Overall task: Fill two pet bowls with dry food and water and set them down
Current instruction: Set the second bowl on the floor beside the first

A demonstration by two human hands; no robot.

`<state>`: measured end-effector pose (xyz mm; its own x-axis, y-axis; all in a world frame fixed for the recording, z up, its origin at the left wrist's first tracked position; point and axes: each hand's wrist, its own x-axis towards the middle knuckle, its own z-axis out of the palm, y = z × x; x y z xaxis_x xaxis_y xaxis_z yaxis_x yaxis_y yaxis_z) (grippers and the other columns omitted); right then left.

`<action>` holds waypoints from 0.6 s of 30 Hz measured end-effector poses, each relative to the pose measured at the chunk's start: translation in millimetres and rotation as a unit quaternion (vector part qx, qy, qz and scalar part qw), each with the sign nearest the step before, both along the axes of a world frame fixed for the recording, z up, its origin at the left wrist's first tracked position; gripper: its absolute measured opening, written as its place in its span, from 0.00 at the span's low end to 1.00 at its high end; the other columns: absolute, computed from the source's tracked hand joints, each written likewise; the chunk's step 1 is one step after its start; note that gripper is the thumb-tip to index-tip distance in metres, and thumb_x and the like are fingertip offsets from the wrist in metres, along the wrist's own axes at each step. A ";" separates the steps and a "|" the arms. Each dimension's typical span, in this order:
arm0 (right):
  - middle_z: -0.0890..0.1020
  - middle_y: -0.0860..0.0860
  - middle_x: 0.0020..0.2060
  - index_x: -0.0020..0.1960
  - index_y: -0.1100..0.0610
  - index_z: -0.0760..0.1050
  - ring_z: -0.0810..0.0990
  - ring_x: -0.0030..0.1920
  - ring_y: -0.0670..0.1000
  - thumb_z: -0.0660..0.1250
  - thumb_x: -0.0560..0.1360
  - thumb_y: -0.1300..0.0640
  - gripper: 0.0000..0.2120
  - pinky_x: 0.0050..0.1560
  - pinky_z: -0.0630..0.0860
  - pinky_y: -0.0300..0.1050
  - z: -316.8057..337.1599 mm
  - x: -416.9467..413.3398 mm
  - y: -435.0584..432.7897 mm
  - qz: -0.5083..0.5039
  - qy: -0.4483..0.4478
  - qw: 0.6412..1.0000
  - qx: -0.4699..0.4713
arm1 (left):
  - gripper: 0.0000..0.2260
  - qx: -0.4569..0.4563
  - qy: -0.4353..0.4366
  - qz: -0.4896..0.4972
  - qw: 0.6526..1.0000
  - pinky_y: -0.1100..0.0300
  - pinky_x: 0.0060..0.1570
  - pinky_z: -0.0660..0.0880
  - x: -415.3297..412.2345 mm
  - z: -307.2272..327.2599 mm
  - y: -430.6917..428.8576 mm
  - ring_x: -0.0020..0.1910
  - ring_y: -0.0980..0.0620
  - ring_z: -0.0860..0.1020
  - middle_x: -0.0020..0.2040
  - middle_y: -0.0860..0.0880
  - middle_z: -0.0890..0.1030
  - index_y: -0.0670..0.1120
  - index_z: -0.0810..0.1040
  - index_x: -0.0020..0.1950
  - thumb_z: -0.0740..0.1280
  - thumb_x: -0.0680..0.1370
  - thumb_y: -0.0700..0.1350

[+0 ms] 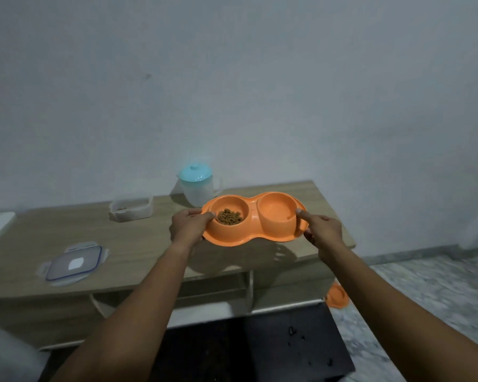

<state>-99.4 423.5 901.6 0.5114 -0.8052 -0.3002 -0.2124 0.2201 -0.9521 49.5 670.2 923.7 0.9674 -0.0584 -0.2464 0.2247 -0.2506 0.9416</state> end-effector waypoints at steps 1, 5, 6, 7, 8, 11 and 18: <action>0.84 0.57 0.45 0.50 0.61 0.81 0.82 0.44 0.56 0.80 0.69 0.49 0.19 0.53 0.83 0.54 5.6 -14.9 -14.7 -0.002 -0.006 1.000 -0.005 | 0.17 -0.004 0.000 -0.006 1.000 0.52 0.43 0.83 -12.6 3.5 -15.2 0.46 0.49 0.83 0.48 0.50 0.84 0.51 0.83 0.50 0.77 0.63 0.52; 0.83 0.57 0.41 0.47 0.62 0.82 0.82 0.43 0.57 0.81 0.67 0.48 0.19 0.51 0.82 0.54 20.6 -63.2 -66.4 -0.021 -0.014 1.000 -0.017 | 0.16 -0.029 0.001 -0.031 0.999 0.50 0.45 0.83 -54.5 10.9 -67.7 0.48 0.48 0.82 0.50 0.48 0.83 0.51 0.81 0.51 0.77 0.65 0.50; 0.84 0.57 0.41 0.47 0.62 0.82 0.82 0.44 0.57 0.81 0.67 0.48 0.19 0.52 0.82 0.54 23.3 -75.4 -79.4 -0.028 -0.014 0.999 -0.021 | 0.17 -0.030 0.002 -0.039 0.999 0.51 0.45 0.83 -64.6 11.8 -81.5 0.49 0.48 0.82 0.51 0.48 0.82 0.50 0.80 0.52 0.77 0.66 0.50; 0.84 0.58 0.42 0.48 0.62 0.82 0.83 0.44 0.57 0.81 0.67 0.48 0.19 0.52 0.83 0.54 26.0 -87.4 -91.7 -0.035 -0.012 0.999 -0.025 | 0.18 -0.031 0.002 -0.046 0.998 0.51 0.45 0.83 -73.7 13.0 -95.4 0.49 0.48 0.82 0.52 0.48 0.82 0.50 0.80 0.53 0.77 0.66 0.50; 0.84 0.58 0.43 0.48 0.62 0.82 0.83 0.44 0.57 0.81 0.68 0.48 0.19 0.52 0.83 0.54 27.2 -97.2 -101.6 -0.040 -0.012 0.999 -0.028 | 0.18 -0.032 0.004 -0.053 0.998 0.51 0.45 0.82 -81.1 13.6 -106.6 0.49 0.48 0.82 0.53 0.48 0.82 0.50 0.79 0.54 0.77 0.66 0.50; 0.84 0.58 0.43 0.48 0.63 0.82 0.82 0.43 0.56 0.81 0.68 0.49 0.19 0.50 0.83 0.52 33.1 -126.2 -137.8 -0.061 -0.015 0.998 -0.030 | 0.20 -0.040 0.005 -0.076 0.996 0.50 0.48 0.82 -99.0 18.3 -149.6 0.50 0.47 0.81 0.55 0.49 0.80 0.50 0.78 0.57 0.76 0.67 0.51; 0.83 0.59 0.41 0.44 0.62 0.81 0.82 0.41 0.56 0.82 0.67 0.49 0.18 0.45 0.82 0.48 31.7 -167.1 -227.0 -0.125 -0.027 0.991 -0.030 | 0.17 -0.057 0.003 -0.149 0.987 0.52 0.45 0.81 -113.7 20.0 -259.8 0.49 0.50 0.81 0.52 0.51 0.81 0.51 0.79 0.54 0.75 0.67 0.51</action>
